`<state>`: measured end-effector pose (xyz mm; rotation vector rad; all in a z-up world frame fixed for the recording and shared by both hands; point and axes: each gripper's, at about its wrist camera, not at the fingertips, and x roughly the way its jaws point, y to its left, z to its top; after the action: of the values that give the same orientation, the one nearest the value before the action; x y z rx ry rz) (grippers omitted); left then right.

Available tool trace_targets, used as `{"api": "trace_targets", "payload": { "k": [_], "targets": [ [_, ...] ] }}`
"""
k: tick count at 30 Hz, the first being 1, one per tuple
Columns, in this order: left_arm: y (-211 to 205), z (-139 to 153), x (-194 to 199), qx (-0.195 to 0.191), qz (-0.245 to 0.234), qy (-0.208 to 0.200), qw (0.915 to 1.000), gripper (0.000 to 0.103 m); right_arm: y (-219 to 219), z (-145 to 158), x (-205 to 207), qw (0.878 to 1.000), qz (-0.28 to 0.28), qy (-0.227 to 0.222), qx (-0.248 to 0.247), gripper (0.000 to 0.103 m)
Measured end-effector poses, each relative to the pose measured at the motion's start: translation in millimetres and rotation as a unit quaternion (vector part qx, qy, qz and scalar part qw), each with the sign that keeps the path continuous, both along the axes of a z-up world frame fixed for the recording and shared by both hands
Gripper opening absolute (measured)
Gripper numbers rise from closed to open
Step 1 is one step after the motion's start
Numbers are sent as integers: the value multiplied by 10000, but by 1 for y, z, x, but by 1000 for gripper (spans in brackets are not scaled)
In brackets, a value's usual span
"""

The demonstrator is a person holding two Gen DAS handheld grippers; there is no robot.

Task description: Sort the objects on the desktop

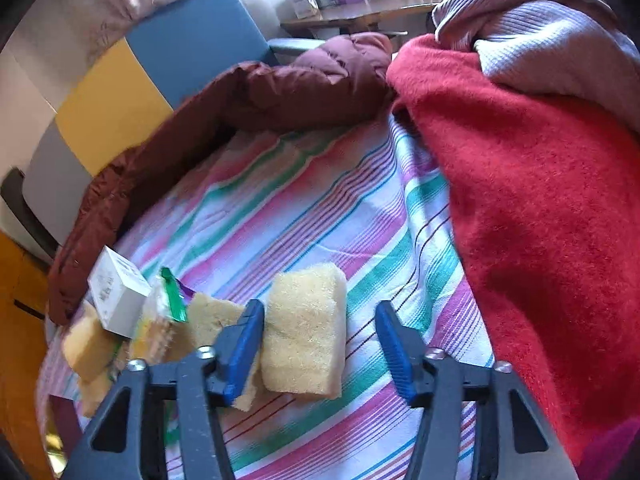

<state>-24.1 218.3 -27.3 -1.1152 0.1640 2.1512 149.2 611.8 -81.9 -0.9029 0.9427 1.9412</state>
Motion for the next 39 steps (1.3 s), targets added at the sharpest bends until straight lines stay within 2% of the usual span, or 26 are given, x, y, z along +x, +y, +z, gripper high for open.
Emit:
{"api": "trace_targets", "payload": {
  "k": [3, 10, 13, 17, 22, 26, 33, 35, 38, 39],
  "targets": [
    [10, -1, -4, 61, -24, -33, 10000, 67, -4, 3, -5, 9998, 180, -1, 99, 37],
    [9, -7, -14, -26, 123, -79, 9999, 67, -8, 7, -7, 9995, 223, -70, 209, 36],
    [-3, -2, -20, -55, 544, 139, 9984, 67, -4, 12, -2, 9996, 92, 24, 283, 36],
    [-36, 11, -39, 73, 1120, 226, 9934, 67, -5, 17, 3, 9993, -24, 81, 371, 36],
    [-66, 19, -62, 144, 1551, 135, 9877, 67, -9, 20, 1, 9987, -10, 68, 507, 36],
    [-50, 19, -59, 69, 1271, 135, 9918, 67, -8, 24, 5, 9982, -95, 53, 582, 36],
    [29, 4, -46, -358, 356, 142, 9986, 67, -10, 28, 6, 9977, -67, 64, 677, 36],
    [52, -3, -49, -455, 96, -8, 9989, 67, -9, 29, 7, 9977, -87, 95, 673, 36],
    [76, -13, -56, -592, -25, -116, 9982, 67, -8, 33, 11, 9974, -131, 170, 686, 36],
    [85, -19, -61, -544, -78, -300, 9980, 69, -7, 34, 11, 9973, -138, 182, 695, 36]
  ]
}}
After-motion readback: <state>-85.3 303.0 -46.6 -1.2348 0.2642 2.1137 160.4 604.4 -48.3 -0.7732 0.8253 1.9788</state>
